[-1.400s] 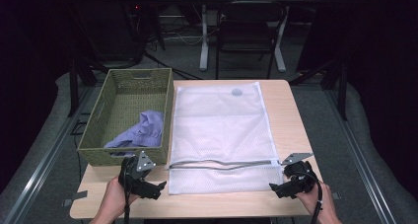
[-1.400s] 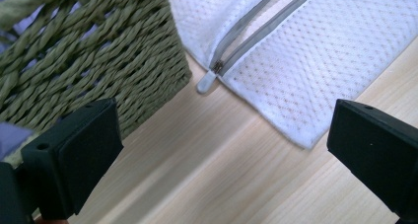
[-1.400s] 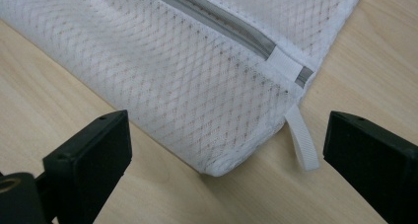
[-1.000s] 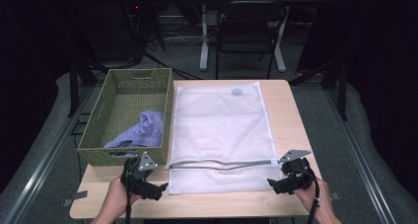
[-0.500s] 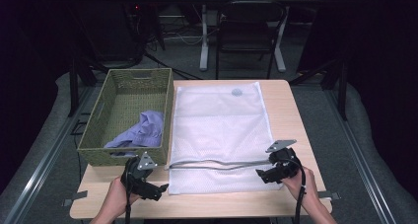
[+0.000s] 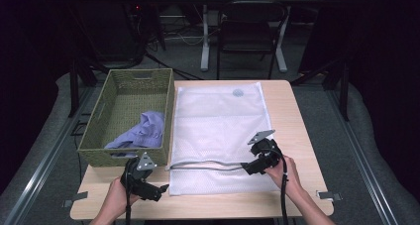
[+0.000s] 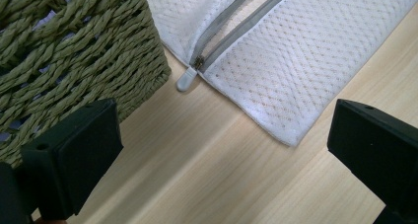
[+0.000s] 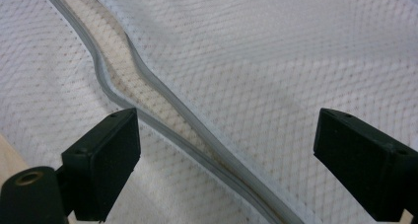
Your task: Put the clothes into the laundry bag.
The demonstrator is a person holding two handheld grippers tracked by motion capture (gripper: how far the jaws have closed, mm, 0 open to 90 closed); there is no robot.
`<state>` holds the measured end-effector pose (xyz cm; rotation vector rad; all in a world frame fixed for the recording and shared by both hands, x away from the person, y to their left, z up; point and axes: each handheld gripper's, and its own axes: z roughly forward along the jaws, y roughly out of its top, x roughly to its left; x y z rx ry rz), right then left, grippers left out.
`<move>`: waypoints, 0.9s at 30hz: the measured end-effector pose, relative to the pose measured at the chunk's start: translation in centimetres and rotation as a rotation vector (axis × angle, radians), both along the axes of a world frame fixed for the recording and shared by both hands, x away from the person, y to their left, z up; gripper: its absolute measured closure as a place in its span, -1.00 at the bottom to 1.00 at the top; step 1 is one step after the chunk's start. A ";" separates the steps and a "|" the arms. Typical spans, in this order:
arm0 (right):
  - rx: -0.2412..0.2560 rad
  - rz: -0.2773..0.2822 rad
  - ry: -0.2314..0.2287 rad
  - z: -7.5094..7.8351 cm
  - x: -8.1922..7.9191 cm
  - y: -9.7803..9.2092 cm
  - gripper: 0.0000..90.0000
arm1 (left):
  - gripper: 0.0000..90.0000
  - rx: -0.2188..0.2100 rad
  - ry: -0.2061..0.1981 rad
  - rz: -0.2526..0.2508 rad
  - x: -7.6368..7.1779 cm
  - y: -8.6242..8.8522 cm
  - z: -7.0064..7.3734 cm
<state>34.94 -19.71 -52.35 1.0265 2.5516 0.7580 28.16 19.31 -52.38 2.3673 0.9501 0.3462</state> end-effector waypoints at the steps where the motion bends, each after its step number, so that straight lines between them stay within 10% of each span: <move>1: -0.004 0.004 -0.002 0.0 0.1 0.3 -0.77 | -1.00 0.001 0.001 -0.001 0.0 0.0 0.0; 27: -0.073 0.153 0.055 -3.2 2.7 6.0 -0.54 | -1.00 -0.011 0.019 -0.006 0.2 0.1 -0.1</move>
